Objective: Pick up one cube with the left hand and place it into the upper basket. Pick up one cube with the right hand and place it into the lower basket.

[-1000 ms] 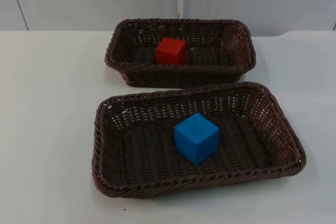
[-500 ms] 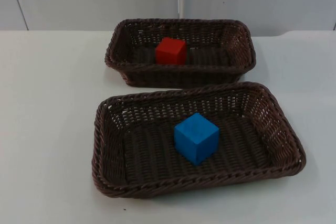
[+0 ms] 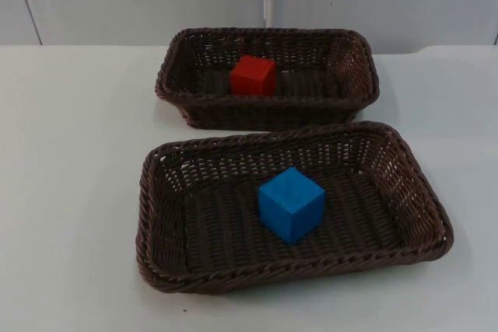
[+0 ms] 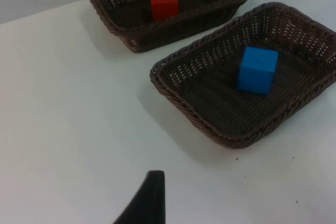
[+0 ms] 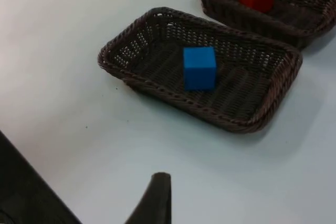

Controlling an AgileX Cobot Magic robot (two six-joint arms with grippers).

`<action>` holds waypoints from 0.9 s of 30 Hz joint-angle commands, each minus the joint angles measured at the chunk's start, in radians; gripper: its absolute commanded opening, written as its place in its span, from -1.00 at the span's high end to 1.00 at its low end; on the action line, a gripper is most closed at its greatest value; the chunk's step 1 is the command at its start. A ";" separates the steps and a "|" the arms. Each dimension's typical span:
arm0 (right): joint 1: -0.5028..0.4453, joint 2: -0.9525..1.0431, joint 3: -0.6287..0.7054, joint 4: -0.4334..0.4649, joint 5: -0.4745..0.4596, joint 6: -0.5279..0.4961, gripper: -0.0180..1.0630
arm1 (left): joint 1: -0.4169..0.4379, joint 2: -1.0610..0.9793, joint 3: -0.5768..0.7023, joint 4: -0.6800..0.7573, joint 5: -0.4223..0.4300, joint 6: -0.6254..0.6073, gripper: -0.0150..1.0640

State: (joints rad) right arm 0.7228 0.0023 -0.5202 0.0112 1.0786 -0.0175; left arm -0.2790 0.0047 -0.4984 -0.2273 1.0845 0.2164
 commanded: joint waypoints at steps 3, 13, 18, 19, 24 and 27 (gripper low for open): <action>0.000 -0.002 0.005 -0.011 0.001 0.011 -0.61 | 0.001 -0.005 0.004 0.003 0.001 -0.005 -0.82; 0.000 -0.002 0.005 -0.011 0.001 0.011 -0.61 | 0.001 -0.005 0.004 0.003 0.001 -0.005 -0.82; 0.000 -0.002 0.005 -0.011 0.001 0.009 -0.89 | 0.001 -0.005 0.004 0.003 0.001 -0.005 -0.88; 0.000 -0.002 0.005 -0.011 0.001 0.009 -0.98 | 0.001 -0.005 0.004 0.003 0.001 -0.007 -0.98; 0.000 -0.002 0.005 -0.011 0.001 0.009 -0.98 | 0.001 -0.005 0.004 0.010 -0.001 -0.016 -0.98; 0.000 -0.002 0.005 -0.011 0.001 0.009 -0.98 | 0.001 -0.005 0.004 0.010 -0.001 -0.016 -0.98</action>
State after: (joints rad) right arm 0.7228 0.0023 -0.5166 0.0000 1.0807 0.0000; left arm -0.2790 0.0047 -0.4984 -0.2210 1.0845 0.2072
